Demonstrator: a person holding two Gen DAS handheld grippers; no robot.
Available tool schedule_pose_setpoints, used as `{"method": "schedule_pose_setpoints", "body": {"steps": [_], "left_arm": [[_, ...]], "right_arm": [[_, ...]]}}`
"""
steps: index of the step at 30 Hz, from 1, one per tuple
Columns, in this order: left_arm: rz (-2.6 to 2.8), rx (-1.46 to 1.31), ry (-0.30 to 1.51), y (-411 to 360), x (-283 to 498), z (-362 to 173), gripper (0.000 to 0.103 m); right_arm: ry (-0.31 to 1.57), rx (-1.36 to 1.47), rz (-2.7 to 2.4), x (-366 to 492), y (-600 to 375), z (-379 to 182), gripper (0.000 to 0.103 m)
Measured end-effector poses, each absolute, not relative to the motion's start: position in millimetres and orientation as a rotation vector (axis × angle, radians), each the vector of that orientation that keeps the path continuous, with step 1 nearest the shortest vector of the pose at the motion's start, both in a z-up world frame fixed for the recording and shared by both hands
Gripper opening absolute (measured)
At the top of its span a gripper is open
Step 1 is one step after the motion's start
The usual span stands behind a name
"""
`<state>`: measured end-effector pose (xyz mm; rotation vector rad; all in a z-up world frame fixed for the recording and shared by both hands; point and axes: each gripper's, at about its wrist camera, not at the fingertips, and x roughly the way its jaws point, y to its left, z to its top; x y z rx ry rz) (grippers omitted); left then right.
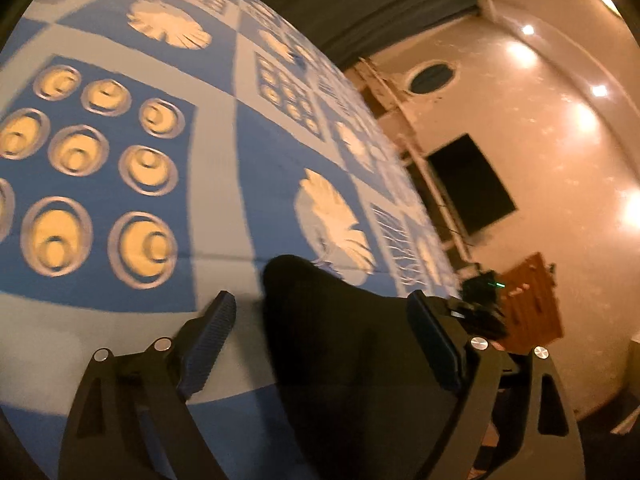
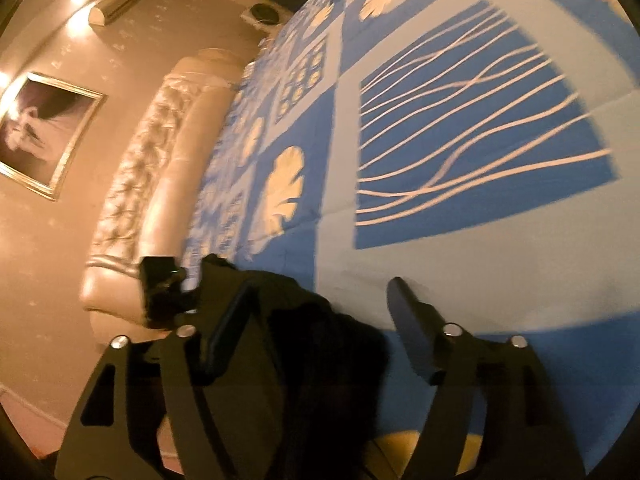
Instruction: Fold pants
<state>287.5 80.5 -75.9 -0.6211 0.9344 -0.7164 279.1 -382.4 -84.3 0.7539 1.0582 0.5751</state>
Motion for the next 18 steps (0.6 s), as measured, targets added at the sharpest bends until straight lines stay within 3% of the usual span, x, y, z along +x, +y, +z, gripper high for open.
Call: {"method": "schedule_pose_setpoints", "body": {"steps": [4, 18], "left_arm": [[-0.616, -0.517, 0.909, 82.6, 270.3, -72.7, 0.086], [-0.370, -0.379, 0.847, 82.9, 166.0, -63.1, 0.086]], "right_arm": [[1.042, 0.629, 0.448, 257.8, -382.9, -70.7, 0.079], [0.968, 0.307, 0.180, 173.2, -352.8, -48.8, 0.083]]}}
